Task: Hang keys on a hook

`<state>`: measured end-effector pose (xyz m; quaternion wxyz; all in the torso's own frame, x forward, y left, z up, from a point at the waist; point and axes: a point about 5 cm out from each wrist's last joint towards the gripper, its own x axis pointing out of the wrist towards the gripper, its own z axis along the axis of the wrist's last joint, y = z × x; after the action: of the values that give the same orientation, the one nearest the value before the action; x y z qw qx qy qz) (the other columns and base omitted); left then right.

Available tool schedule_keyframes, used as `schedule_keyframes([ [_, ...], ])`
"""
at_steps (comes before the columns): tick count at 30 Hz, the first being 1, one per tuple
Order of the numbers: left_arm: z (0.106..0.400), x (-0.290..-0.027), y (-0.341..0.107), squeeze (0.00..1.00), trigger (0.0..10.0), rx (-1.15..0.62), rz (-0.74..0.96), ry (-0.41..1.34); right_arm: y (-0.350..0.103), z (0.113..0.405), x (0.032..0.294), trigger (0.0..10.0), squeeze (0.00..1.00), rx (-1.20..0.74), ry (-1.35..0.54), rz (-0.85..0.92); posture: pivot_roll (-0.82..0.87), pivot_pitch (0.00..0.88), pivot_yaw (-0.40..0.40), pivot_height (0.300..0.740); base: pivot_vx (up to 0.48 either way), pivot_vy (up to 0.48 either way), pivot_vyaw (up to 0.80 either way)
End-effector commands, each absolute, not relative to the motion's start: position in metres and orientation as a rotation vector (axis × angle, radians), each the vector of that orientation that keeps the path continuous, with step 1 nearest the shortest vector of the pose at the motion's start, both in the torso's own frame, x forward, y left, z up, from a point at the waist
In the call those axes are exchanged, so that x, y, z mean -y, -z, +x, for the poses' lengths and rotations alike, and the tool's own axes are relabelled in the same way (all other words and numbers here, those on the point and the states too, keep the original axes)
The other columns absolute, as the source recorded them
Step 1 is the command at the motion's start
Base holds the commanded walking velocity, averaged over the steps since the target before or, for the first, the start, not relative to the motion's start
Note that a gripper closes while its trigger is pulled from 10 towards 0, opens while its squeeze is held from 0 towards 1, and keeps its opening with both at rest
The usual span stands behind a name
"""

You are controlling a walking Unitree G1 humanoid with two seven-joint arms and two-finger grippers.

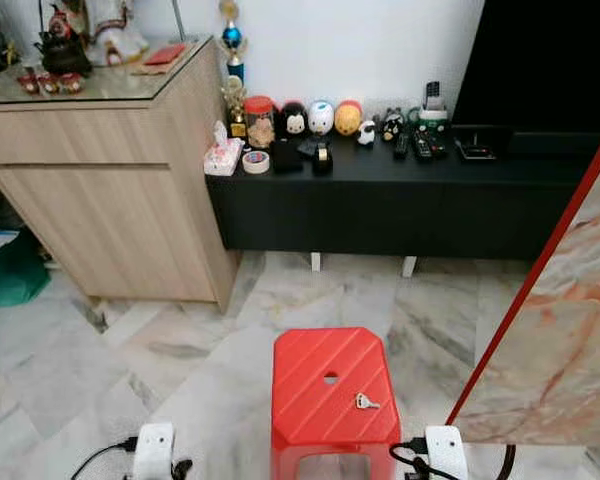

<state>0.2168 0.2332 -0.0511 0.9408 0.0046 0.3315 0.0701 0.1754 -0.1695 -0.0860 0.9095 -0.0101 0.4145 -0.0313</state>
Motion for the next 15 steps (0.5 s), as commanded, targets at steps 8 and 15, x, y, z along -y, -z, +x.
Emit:
schedule_keyframes([
  [8, 0.271, -0.226, -0.019, 0.0, 10.0, -0.187, 0.054, -0.04, 0.075, 0.185, 0.17, 10.0, 0.0, -0.687, 0.003, -0.007, -0.02, 0.004, -0.01, 0.74, 0.0, 0.0, 0.0],
  [15, 0.262, -0.214, -0.029, 0.0, 10.0, -0.098, 0.06, -0.001, 0.074, 0.184, 0.172, 10.0, 0.0, -0.659, 0.002, -0.008, -0.01, 0.017, -0.021, 0.74, 0.0, 0.0, 0.0],
])
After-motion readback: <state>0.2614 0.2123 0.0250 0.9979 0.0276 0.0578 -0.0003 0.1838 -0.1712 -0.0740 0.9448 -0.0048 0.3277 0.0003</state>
